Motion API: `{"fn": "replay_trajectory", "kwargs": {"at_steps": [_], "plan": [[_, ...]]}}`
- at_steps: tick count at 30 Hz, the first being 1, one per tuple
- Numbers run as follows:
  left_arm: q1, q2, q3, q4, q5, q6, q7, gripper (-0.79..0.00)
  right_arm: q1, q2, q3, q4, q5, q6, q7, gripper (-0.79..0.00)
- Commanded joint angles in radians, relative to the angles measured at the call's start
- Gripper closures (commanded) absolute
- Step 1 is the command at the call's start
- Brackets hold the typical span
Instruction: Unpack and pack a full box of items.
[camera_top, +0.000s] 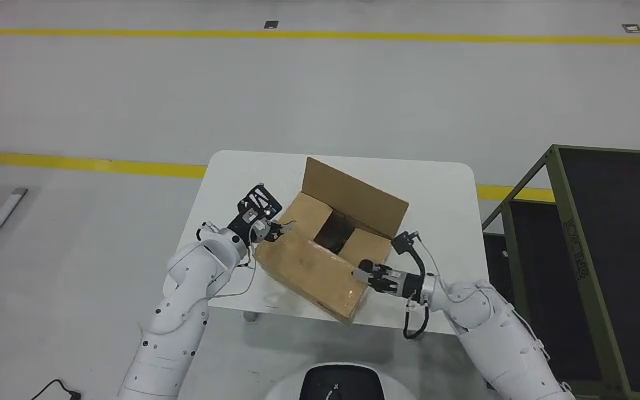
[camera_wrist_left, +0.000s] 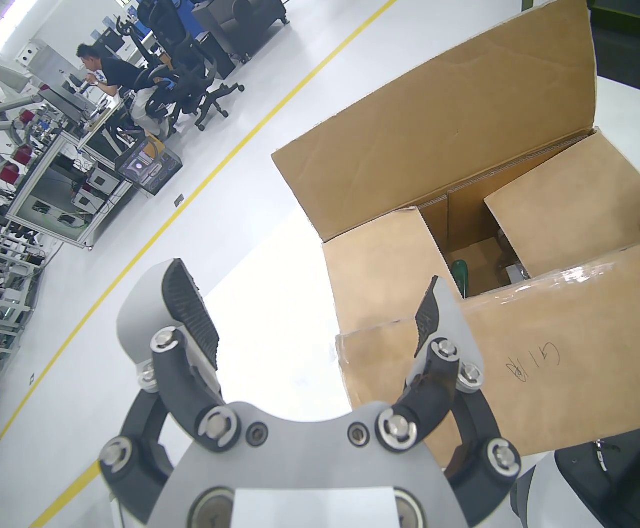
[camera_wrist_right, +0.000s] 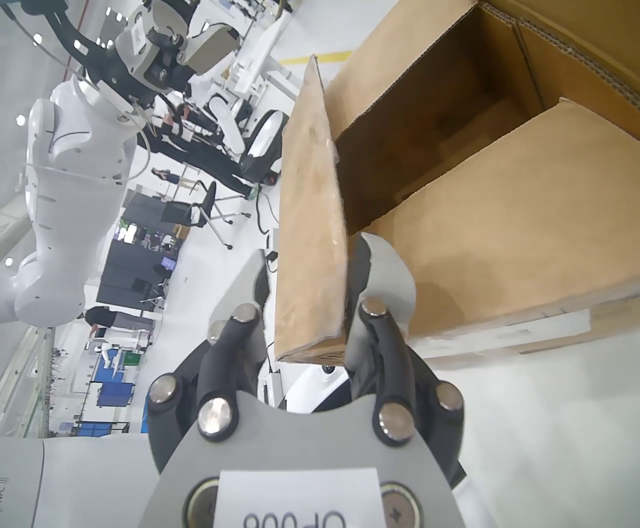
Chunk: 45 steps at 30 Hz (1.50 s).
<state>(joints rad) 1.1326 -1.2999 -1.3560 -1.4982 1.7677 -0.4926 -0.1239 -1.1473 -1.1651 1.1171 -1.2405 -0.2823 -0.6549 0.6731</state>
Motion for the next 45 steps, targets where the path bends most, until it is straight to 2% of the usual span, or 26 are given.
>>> {"fn": "replay_trajectory", "kwargs": {"at_steps": [1, 7, 20, 24, 27, 41, 45], "plan": [[0.000, 0.000, 0.000, 0.000, 0.000, 0.000, 0.000, -0.785, 0.002, 0.003, 0.000, -0.010, -0.035, 0.004, 0.004, 0.000], [0.000, 0.000, 0.000, 0.000, 0.000, 0.000, 0.000, -0.785, 0.012, 0.018, 0.029, -0.047, -0.165, -0.023, -0.012, 0.000], [0.000, 0.000, 0.000, 0.000, 0.000, 0.000, 0.000, -0.785, 0.049, 0.066, 0.116, -0.159, -0.538, -0.245, -0.037, 0.000], [0.000, 0.000, 0.000, 0.000, 0.000, 0.000, 0.000, -0.785, 0.044, 0.073, 0.117, -0.199, -0.661, -0.282, -0.089, 0.000], [0.000, 0.000, 0.000, 0.000, 0.000, 0.000, 0.000, -0.785, 0.021, 0.077, 0.127, -0.233, -0.745, -0.271, -0.170, 0.000], [0.000, 0.000, 0.000, 0.000, 0.000, 0.000, 0.000, -0.785, 0.012, 0.077, 0.130, -0.237, -0.755, -0.259, -0.194, 0.000], [0.000, 0.000, 0.000, 0.000, 0.000, 0.000, 0.000, -0.785, 0.013, 0.083, 0.140, -0.298, -0.828, -0.260, -0.230, 0.000]]}}
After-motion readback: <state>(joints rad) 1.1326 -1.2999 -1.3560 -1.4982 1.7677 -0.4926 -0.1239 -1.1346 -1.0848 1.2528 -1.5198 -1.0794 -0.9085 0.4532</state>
